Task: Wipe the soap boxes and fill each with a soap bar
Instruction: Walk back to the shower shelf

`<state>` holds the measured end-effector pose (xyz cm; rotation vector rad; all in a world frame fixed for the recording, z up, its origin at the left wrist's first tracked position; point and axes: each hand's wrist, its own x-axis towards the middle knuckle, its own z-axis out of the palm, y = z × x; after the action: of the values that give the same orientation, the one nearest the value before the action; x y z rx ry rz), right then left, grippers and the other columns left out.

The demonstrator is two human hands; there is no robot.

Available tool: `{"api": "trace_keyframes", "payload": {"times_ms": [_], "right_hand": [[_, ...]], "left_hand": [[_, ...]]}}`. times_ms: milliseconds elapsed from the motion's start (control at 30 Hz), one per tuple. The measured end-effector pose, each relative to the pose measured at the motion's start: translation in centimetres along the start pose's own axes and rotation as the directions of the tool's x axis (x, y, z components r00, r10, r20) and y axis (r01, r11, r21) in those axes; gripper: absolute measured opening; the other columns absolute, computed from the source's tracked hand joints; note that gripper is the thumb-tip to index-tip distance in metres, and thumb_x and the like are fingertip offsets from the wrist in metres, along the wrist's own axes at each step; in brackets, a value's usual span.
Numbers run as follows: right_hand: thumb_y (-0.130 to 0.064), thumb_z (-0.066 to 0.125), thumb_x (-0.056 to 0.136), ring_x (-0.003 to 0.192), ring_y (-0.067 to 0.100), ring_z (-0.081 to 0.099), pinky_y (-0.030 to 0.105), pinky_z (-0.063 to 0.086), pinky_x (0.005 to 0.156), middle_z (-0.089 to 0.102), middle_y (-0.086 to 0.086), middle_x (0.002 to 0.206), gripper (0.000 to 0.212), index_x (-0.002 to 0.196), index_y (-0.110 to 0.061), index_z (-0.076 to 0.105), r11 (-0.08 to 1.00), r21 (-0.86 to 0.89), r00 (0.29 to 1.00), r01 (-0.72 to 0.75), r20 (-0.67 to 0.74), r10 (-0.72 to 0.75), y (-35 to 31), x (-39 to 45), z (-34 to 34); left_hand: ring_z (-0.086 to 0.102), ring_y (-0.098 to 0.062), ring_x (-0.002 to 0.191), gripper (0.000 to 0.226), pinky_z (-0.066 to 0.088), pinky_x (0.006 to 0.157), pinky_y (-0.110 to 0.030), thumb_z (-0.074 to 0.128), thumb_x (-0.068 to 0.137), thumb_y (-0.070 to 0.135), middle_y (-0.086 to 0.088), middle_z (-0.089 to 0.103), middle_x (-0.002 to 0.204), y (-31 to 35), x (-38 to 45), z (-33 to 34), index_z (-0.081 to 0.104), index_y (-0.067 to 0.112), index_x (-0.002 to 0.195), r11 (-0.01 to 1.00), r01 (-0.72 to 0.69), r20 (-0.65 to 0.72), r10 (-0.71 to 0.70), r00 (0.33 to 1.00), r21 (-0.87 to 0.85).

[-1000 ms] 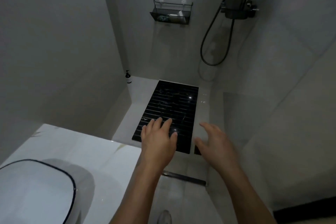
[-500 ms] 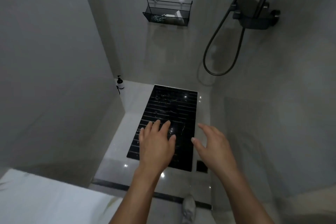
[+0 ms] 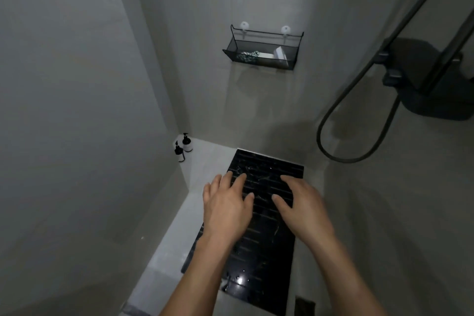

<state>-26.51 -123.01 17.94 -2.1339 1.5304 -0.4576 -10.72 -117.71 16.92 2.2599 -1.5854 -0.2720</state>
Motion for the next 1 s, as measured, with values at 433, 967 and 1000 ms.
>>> {"api": "trace_keyframes", "payload": {"times_ms": [433,967,1000], "right_hand": [[-0.036,0.059,0.098,0.128,0.017,0.05,0.034,0.041,0.107,0.058,0.001,0.139,0.048,0.142,-0.018,0.053,0.996,0.084,0.999,0.032,-0.031,-0.03,1.0,16.6,-0.8],[-0.033,0.06,0.099,0.135,0.017,0.048,0.022,0.033,0.105,0.056,0.001,0.144,0.05,0.144,-0.016,0.052,0.986,0.112,0.978,-0.122,-0.156,0.139,-6.4,42.6,1.7],[-0.034,0.06,0.099,0.135,0.017,0.047,0.021,0.032,0.104,0.055,0.0,0.145,0.05,0.145,-0.017,0.051,0.985,0.117,0.975,-0.129,-0.167,0.147,-7.0,44.0,1.7]], "left_hand": [[0.02,-0.022,0.146,0.053,0.009,0.12,-0.042,0.042,0.1,0.046,0.003,0.029,0.158,1.6,16.8,1.6,0.031,0.033,0.15,1.0,0.0,0.013,0.0,1.0,0.001],[0.018,-0.02,0.148,0.054,0.011,0.121,-0.039,0.04,0.1,0.048,0.002,0.028,0.159,-4.5,46.3,0.2,0.031,0.032,0.151,0.986,-0.167,0.109,0.169,0.98,-0.024],[0.018,-0.02,0.148,0.054,0.011,0.121,-0.04,0.04,0.1,0.048,0.002,0.029,0.159,-4.8,48.0,-0.2,0.032,0.032,0.151,0.984,-0.177,0.107,0.178,0.978,-0.025]]}}
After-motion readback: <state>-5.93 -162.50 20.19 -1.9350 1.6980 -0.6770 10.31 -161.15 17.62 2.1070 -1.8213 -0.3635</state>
